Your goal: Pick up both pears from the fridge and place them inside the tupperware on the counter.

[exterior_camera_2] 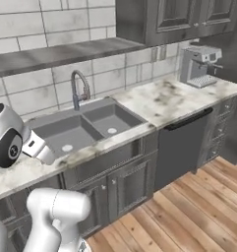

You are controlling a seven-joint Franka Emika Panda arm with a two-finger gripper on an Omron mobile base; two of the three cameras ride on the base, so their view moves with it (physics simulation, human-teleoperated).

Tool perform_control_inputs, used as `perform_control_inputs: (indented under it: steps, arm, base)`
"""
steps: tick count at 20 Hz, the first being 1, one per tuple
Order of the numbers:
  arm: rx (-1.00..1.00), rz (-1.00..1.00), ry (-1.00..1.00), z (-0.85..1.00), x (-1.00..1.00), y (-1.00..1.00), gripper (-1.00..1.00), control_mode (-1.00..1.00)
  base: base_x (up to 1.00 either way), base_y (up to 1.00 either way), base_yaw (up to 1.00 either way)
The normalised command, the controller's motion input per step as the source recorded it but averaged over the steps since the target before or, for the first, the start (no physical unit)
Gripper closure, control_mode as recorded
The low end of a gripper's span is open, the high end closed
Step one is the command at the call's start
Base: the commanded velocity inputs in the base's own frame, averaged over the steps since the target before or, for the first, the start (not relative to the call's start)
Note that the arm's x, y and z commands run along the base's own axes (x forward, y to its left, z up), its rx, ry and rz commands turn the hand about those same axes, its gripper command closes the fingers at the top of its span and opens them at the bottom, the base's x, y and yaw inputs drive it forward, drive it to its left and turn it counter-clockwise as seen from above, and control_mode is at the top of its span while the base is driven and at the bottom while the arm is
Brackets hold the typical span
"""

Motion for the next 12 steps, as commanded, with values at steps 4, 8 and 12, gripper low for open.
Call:
perform_control_inputs:
  steps: [4, 8, 12]
  arm:
    - [0.0, 0.0, 0.0, 0.0, 0.0, 0.0, -1.0, 1.0]
    - [0.0, 0.0, 0.0, 0.0, 0.0, 0.0, -1.0, 1.0]
    - [0.0, 0.0, 0.0, 0.0, 0.0, 0.0, -1.0, 1.0]
  base:
    - [0.51, -0.86, -0.23]
    - [0.46, -0.89, -0.25]
    - [0.45, -0.86, -0.32]
